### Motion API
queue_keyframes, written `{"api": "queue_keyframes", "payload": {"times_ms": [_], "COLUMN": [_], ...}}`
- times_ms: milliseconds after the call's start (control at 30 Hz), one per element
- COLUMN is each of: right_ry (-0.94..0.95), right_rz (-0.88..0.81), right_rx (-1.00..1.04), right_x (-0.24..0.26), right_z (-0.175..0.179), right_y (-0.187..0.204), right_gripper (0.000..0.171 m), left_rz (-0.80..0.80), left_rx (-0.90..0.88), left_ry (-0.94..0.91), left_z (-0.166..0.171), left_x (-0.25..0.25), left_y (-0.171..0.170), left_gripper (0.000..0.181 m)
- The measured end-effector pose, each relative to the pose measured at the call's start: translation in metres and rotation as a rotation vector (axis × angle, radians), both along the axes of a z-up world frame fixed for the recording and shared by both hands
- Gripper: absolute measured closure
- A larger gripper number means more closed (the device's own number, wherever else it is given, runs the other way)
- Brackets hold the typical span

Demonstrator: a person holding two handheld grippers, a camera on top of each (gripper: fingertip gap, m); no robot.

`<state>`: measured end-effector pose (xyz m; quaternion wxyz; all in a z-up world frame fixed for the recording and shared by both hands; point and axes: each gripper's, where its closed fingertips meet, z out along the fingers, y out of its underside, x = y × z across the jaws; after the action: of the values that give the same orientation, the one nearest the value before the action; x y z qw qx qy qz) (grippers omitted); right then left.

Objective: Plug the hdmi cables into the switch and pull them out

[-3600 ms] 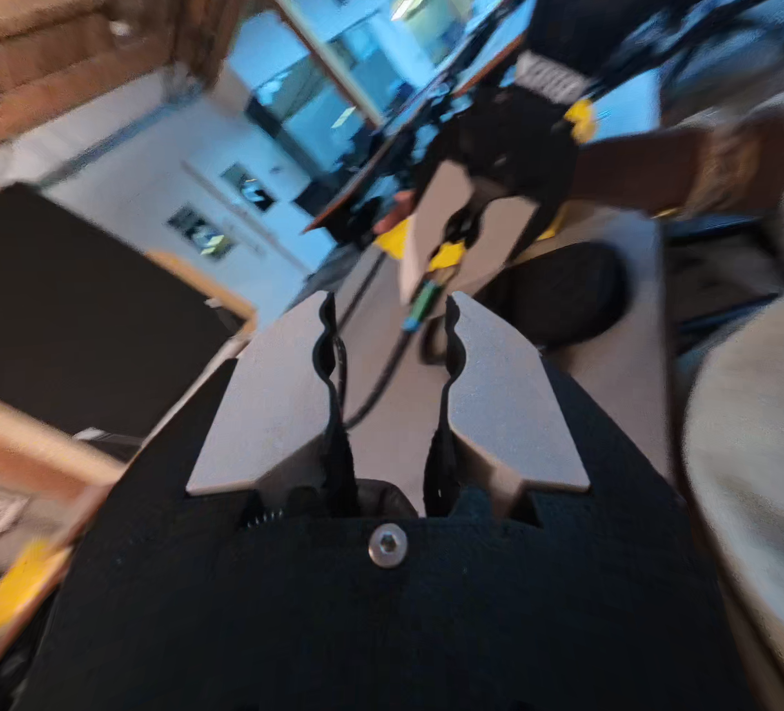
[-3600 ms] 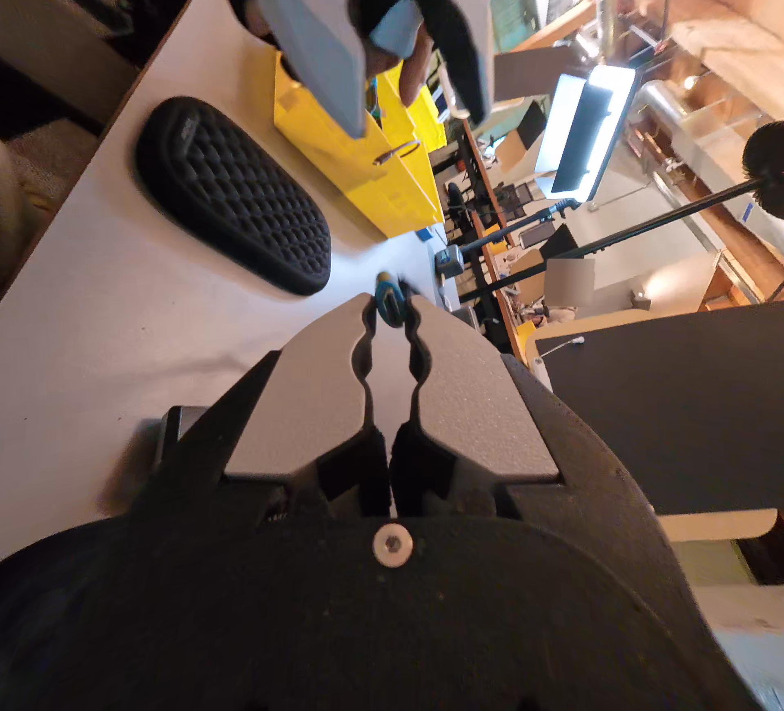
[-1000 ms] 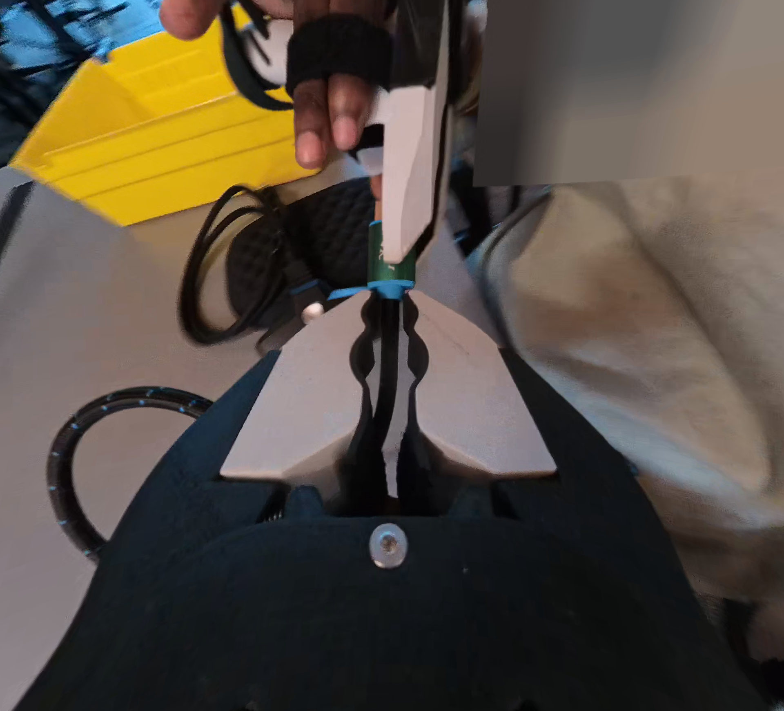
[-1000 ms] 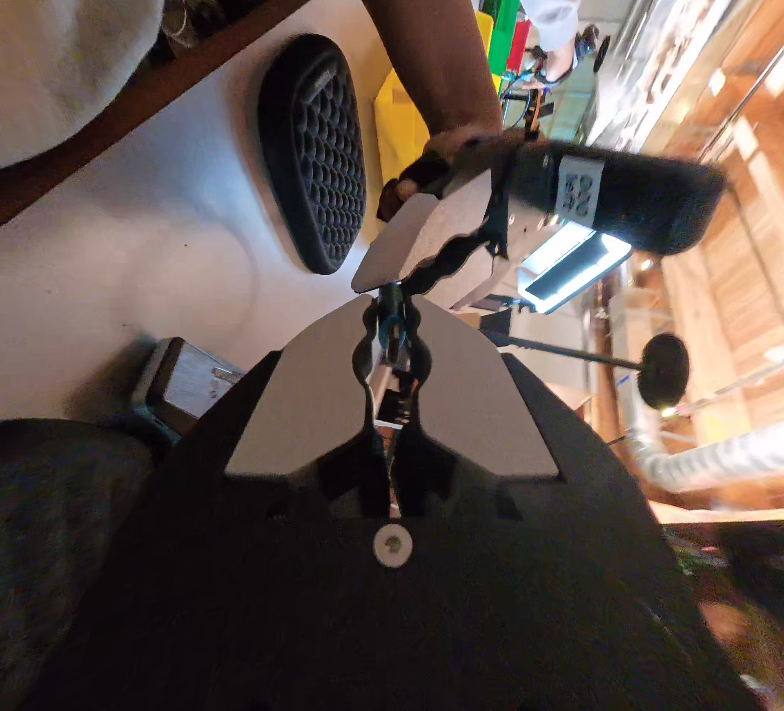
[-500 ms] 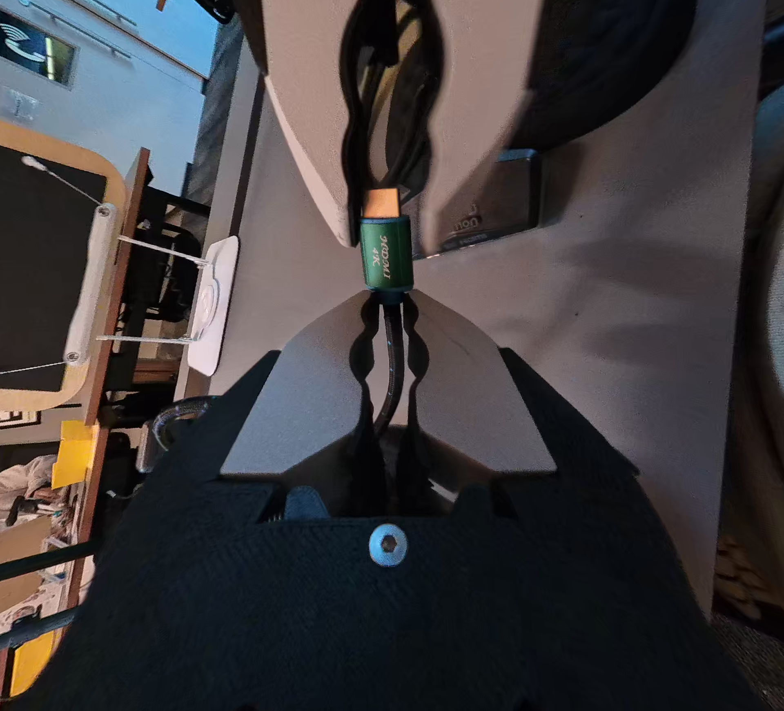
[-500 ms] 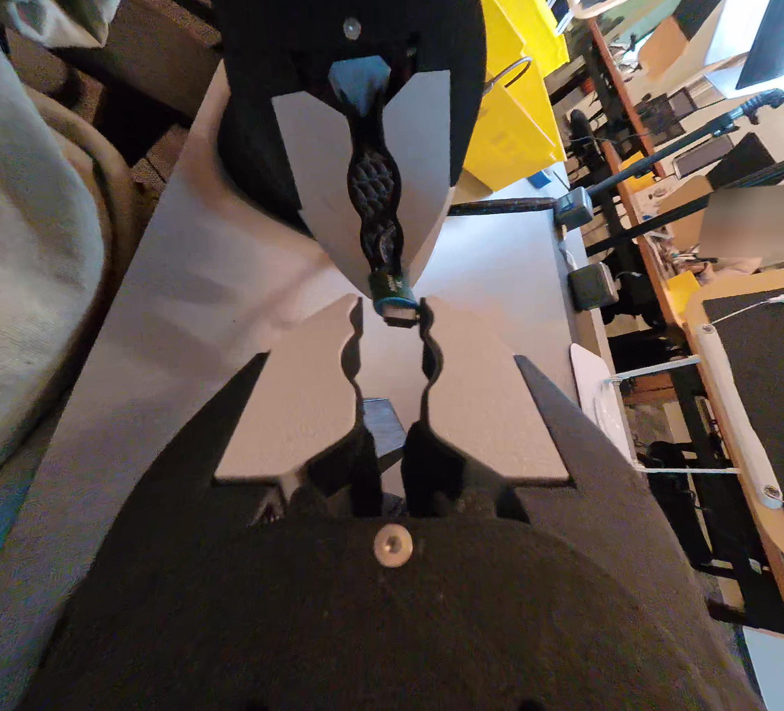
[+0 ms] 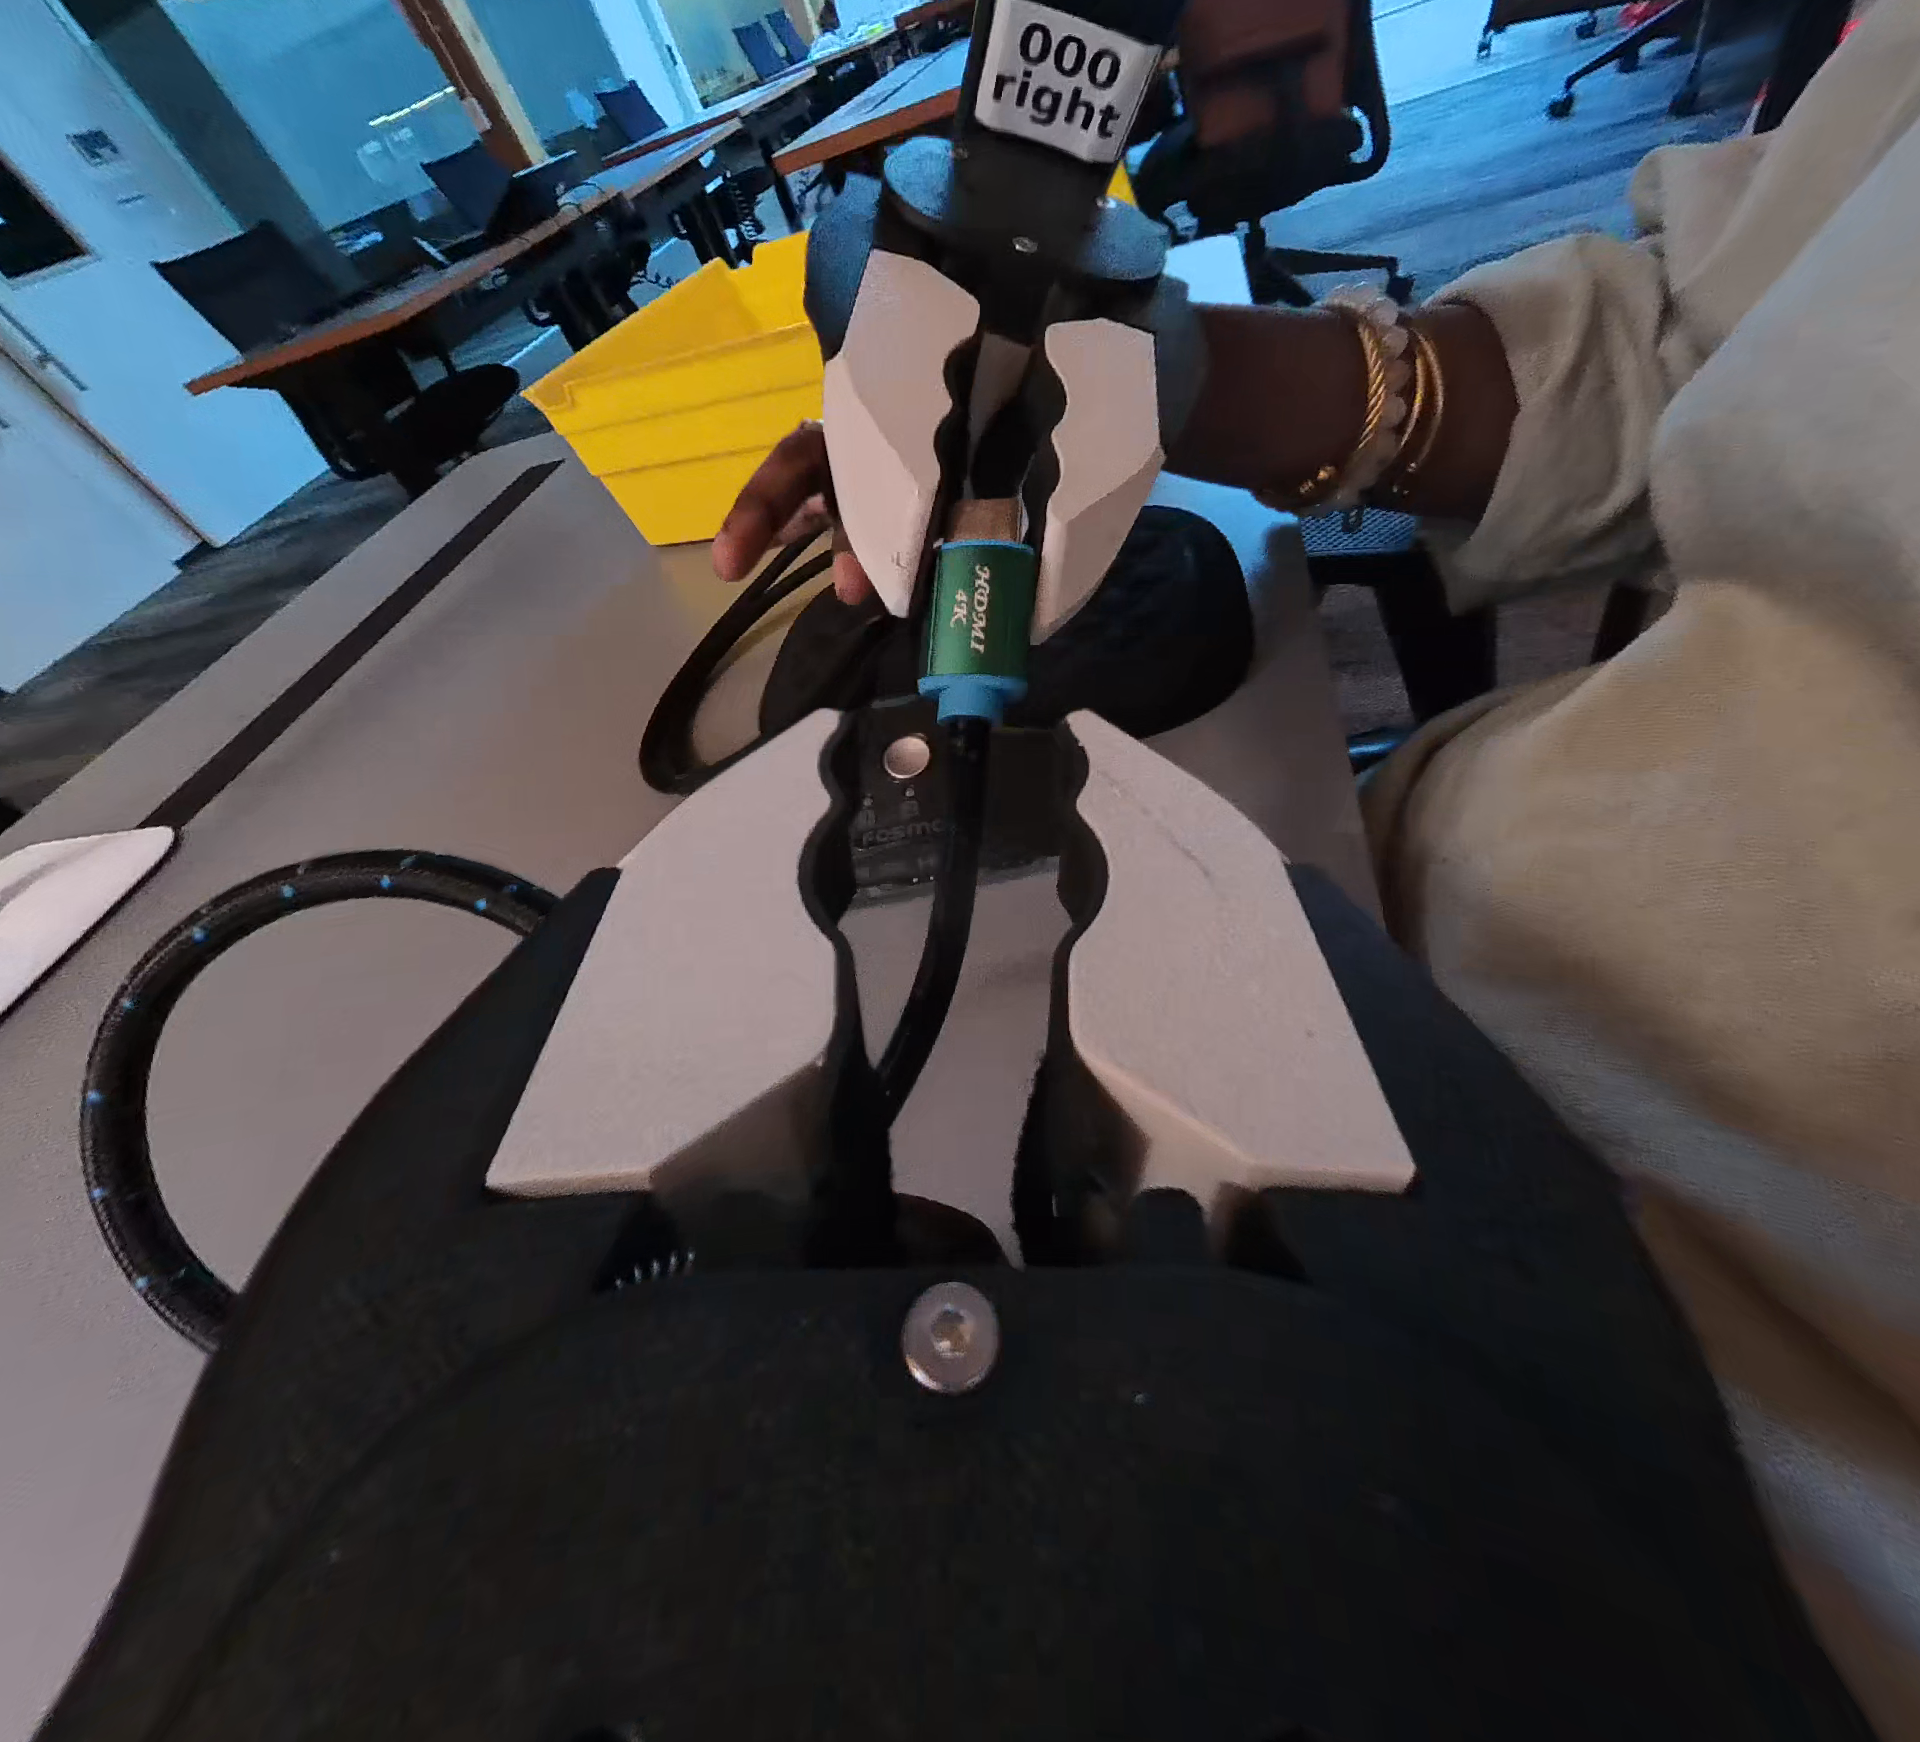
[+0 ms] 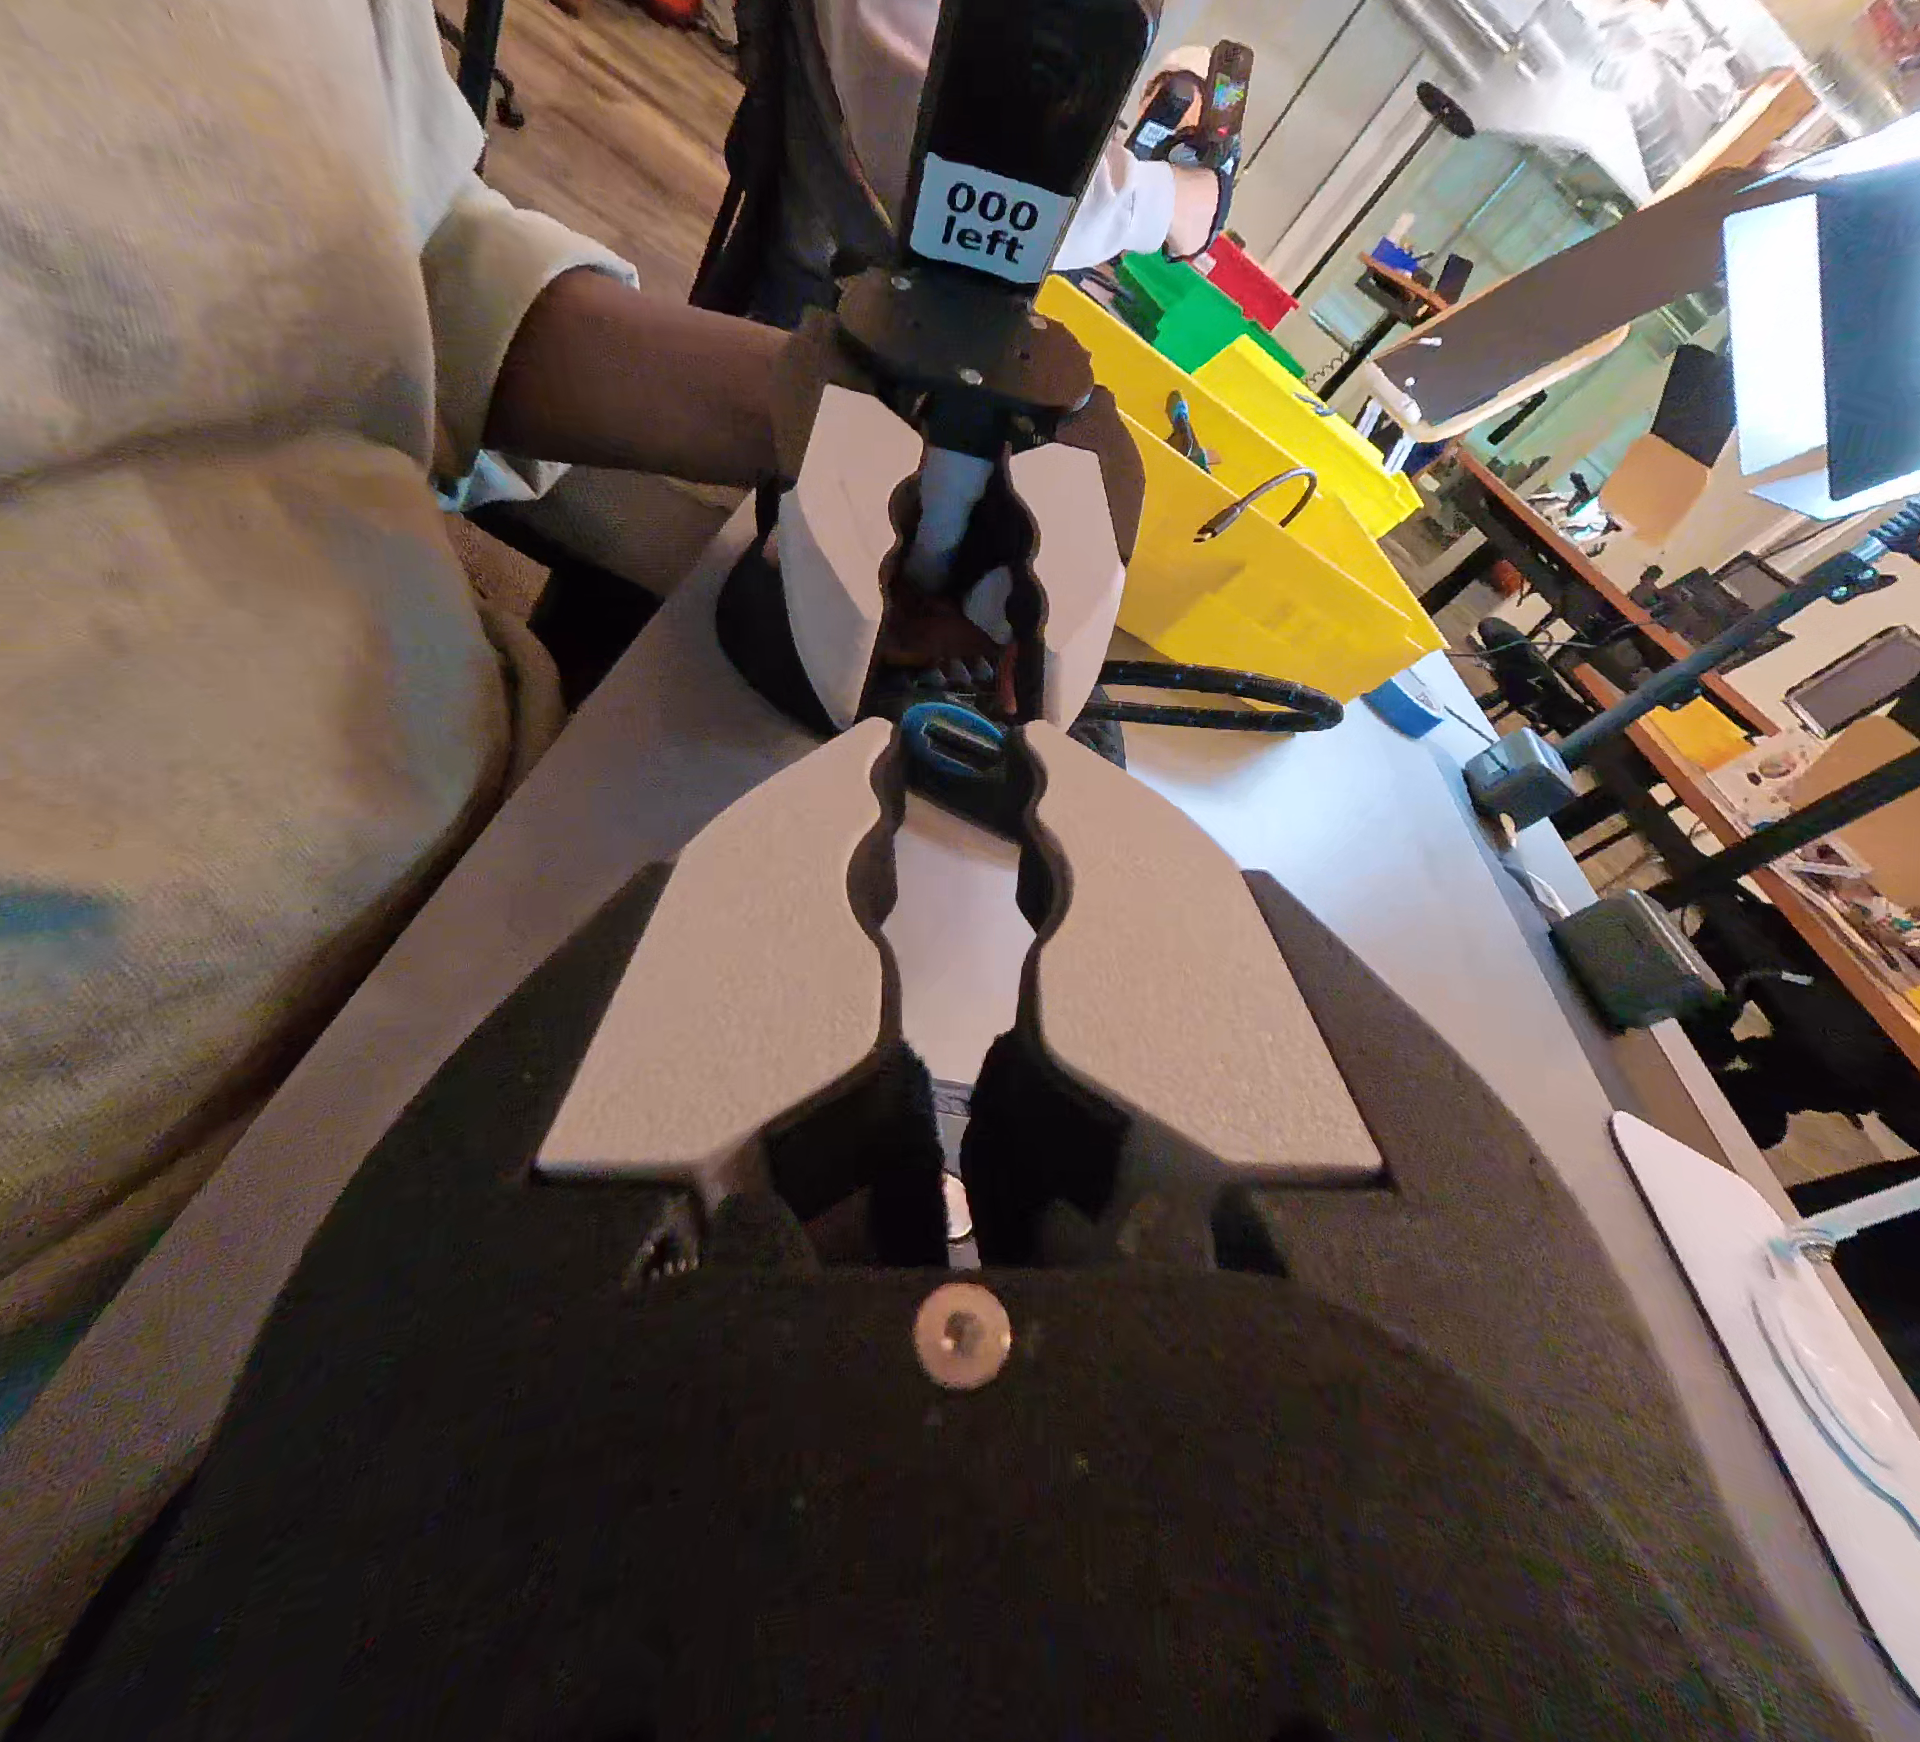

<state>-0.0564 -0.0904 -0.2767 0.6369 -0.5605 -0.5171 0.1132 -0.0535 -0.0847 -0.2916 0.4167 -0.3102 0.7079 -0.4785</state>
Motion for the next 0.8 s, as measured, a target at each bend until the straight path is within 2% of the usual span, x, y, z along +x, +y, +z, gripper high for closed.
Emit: {"api": "queue_keyframes", "payload": {"times_ms": [100, 200, 333, 367, 400, 433, 533, 600, 633, 733, 800], "right_ry": [0.004, -0.025, -0.067, -0.076, -0.083, -0.085, -0.096, -0.038, 0.031, 0.294, 0.352], "right_rz": [0.019, 0.032, 0.052, 0.051, 0.046, 0.036, -0.005, -0.054, -0.05, -0.038, -0.091], "right_rx": [0.003, 0.015, 0.045, 0.052, 0.058, 0.068, 0.058, -0.036, -0.11, -0.374, -0.443], "right_x": [-0.002, -0.005, -0.007, -0.007, -0.007, -0.006, -0.002, 0.003, 0.004, 0.006, 0.008], "right_z": [-0.003, -0.007, -0.01, -0.01, -0.01, -0.009, -0.01, -0.009, -0.006, 0.008, 0.011], "right_y": [-0.001, -0.003, -0.005, -0.004, -0.004, -0.003, 0.0, 0.002, 0.0, -0.002, 0.005], "right_gripper": [0.153, 0.154, 0.161, 0.162, 0.163, 0.163, 0.163, 0.161, 0.152, 0.127, 0.126], "left_rz": [0.024, -0.016, -0.147, -0.179, -0.211, -0.23, -0.195, -0.101, -0.032, 0.201, 0.288], "left_rx": [0.03, 0.018, -0.085, -0.124, -0.162, -0.19, -0.158, -0.048, 0.064, 0.492, 0.745], "left_ry": [0.015, 0.051, 0.161, 0.184, 0.205, 0.221, 0.205, 0.122, 0.057, -0.075, -0.124], "left_z": [-0.005, -0.009, -0.011, -0.01, -0.008, -0.007, -0.008, -0.006, -0.005, -0.001, -0.001], "left_x": [0.004, 0.002, -0.004, -0.005, -0.006, -0.007, -0.004, 0.002, 0.004, 0.008, 0.01], "left_y": [0.0, -0.005, -0.013, -0.013, -0.013, -0.012, -0.009, -0.003, 0.001, 0.016, 0.021], "left_gripper": [0.146, 0.158, 0.149, 0.15, 0.164, 0.168, 0.168, 0.169, 0.169, 0.17, 0.171]}}
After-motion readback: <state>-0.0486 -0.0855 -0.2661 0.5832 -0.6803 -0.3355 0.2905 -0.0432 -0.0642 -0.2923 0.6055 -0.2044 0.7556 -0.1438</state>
